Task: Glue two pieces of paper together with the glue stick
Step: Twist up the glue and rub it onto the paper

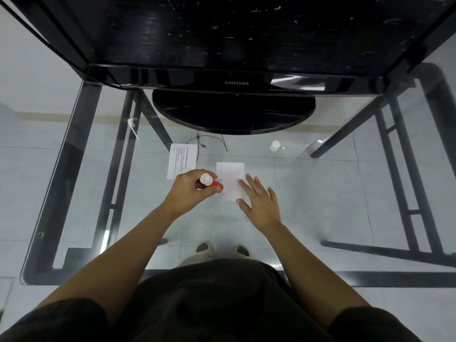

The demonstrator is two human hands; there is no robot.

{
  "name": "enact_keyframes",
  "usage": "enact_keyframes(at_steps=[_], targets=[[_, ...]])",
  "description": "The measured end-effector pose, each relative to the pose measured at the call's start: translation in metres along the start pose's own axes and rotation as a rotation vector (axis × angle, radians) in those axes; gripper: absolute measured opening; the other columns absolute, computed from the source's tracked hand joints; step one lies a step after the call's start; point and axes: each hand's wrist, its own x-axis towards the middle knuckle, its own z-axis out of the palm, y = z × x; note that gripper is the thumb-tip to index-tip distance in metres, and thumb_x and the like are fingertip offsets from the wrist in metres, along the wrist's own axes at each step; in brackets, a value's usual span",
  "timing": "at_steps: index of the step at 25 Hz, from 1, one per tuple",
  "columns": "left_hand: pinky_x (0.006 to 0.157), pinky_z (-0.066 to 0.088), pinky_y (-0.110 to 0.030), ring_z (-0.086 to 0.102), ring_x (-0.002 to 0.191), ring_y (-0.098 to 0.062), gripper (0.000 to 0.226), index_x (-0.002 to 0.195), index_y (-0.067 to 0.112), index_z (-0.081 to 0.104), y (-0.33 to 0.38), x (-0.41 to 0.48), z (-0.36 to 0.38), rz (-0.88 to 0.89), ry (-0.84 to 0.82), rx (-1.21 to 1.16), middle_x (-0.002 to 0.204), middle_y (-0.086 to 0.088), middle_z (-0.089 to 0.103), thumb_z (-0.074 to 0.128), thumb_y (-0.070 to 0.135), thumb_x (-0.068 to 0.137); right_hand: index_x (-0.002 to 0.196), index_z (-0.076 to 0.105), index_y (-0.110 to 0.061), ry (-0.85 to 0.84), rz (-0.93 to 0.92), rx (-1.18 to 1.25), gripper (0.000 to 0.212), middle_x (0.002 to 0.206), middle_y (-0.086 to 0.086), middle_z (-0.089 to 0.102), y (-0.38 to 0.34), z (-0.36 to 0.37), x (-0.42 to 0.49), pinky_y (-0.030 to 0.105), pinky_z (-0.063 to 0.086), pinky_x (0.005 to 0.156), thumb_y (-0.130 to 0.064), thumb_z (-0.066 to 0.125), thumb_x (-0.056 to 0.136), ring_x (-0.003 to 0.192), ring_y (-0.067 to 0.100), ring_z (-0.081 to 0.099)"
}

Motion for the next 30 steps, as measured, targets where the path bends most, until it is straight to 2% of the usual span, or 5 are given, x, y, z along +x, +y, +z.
enact_keyframes(at_steps=[10,13,18,24,30], targets=[[0.077,0.053,-0.028,0.064,0.079,-0.017,0.024,0.099,0.013,0.065,0.005,0.007,0.003,0.175,-0.127,0.371,0.096,-0.005,0.071,0.068,0.03,0.081,0.146,0.018,-0.032,-0.041,0.057,0.059,0.057,0.159,-0.006,0.01,-0.006,-0.005,0.003,0.044,0.002,0.117,-0.044,0.041,0.095,0.147,0.016,0.004],[0.07,0.051,-0.027,0.063,0.074,-0.017,0.02,0.094,0.014,0.064,0.009,0.012,-0.002,0.179,-0.052,0.375,0.087,-0.004,0.07,0.067,0.031,0.082,0.146,0.018,-0.033,-0.047,0.071,0.068,0.057,0.159,-0.007,0.01,-0.007,-0.006,0.004,0.045,0.001,0.117,-0.044,0.042,0.095,0.146,0.016,0.004],[0.078,0.053,-0.031,0.065,0.082,-0.019,0.025,0.099,0.013,0.066,0.013,0.01,0.008,0.191,-0.228,0.386,0.094,-0.005,0.071,0.07,0.028,0.08,0.145,0.021,-0.032,-0.047,0.079,0.104,0.057,0.158,-0.007,0.012,-0.009,-0.007,0.004,0.046,0.001,0.117,-0.044,0.044,0.094,0.146,0.016,0.006],[0.072,0.051,-0.03,0.063,0.076,-0.02,0.022,0.096,0.012,0.064,0.016,0.024,-0.002,0.174,-0.073,0.407,0.087,-0.006,0.069,0.067,0.028,0.082,0.145,0.021,-0.034,-0.05,0.075,0.115,0.056,0.158,-0.007,0.011,-0.009,-0.009,0.003,0.046,0.0,0.117,-0.043,0.043,0.095,0.146,0.016,0.004],[0.072,0.052,-0.028,0.064,0.078,-0.016,0.023,0.097,0.016,0.066,0.015,0.021,0.007,0.199,-0.242,0.413,0.09,-0.003,0.071,0.069,0.03,0.079,0.145,0.022,-0.032,-0.05,0.079,0.138,0.056,0.158,-0.007,0.012,-0.01,-0.009,0.003,0.046,0.0,0.117,-0.043,0.044,0.094,0.146,0.016,0.004]])
